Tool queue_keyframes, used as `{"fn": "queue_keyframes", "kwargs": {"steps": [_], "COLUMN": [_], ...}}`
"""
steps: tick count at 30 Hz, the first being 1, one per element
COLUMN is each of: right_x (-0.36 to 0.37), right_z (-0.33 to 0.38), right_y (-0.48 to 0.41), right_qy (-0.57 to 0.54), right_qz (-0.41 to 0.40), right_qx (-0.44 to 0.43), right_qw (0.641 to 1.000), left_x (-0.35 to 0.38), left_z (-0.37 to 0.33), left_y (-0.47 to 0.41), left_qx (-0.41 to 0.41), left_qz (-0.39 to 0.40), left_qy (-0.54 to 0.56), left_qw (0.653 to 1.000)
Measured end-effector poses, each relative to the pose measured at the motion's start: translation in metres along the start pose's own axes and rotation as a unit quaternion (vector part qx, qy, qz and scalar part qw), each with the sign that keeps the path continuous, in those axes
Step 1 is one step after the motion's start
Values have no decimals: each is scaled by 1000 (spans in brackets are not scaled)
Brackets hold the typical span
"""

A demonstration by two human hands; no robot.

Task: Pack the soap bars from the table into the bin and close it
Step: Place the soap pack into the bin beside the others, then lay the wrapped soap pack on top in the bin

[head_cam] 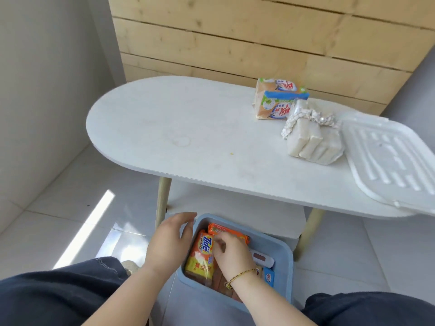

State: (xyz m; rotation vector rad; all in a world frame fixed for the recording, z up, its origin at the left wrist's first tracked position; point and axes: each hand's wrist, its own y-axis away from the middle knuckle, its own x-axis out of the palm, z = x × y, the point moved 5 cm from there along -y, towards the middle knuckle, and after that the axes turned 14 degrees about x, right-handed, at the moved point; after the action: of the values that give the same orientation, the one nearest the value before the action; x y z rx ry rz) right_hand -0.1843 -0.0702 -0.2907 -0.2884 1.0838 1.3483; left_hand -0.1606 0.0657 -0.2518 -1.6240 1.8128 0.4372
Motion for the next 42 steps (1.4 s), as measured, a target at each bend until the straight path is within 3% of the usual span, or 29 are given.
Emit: {"fn": "queue_keyframes", "kwargs": {"steps": [5,10,14,18,21,25,32,36,42], "right_x": [-85,-182,-243,-284,-296,-294,-288,-288,-290], "right_z": [37,63,87,106,114,124,126,129,129], "right_y": [34,26,-9,-71,-111,-151,-198,-204,-199], "right_qy": [-52,-100,-29,104,191,337,389,423,378], "right_qz": [-68,-147,-217,-251,-225,-175,-119,-137,-145], "right_qx": [-131,-177,-190,-135,-74,-33,26,4,-39], "right_qw": [988,968,957,953,952,925,913,896,914], "left_x": [-37,-63,-66,-52,-45,-41,-43,-43,-42], "left_z": [-66,-91,-77,-56,-51,-50,-55,-58,-53], "left_y": [-15,-53,-84,-97,-101,-104,-106,-109,-109], "left_qx": [178,254,208,133,120,105,112,110,107], "left_qz": [-57,-83,-100,-84,-54,-29,-7,4,12], "left_qy": [-25,-85,-124,-141,-189,-212,-264,-274,-271], "left_qw": [982,960,965,977,973,971,958,956,957]}}
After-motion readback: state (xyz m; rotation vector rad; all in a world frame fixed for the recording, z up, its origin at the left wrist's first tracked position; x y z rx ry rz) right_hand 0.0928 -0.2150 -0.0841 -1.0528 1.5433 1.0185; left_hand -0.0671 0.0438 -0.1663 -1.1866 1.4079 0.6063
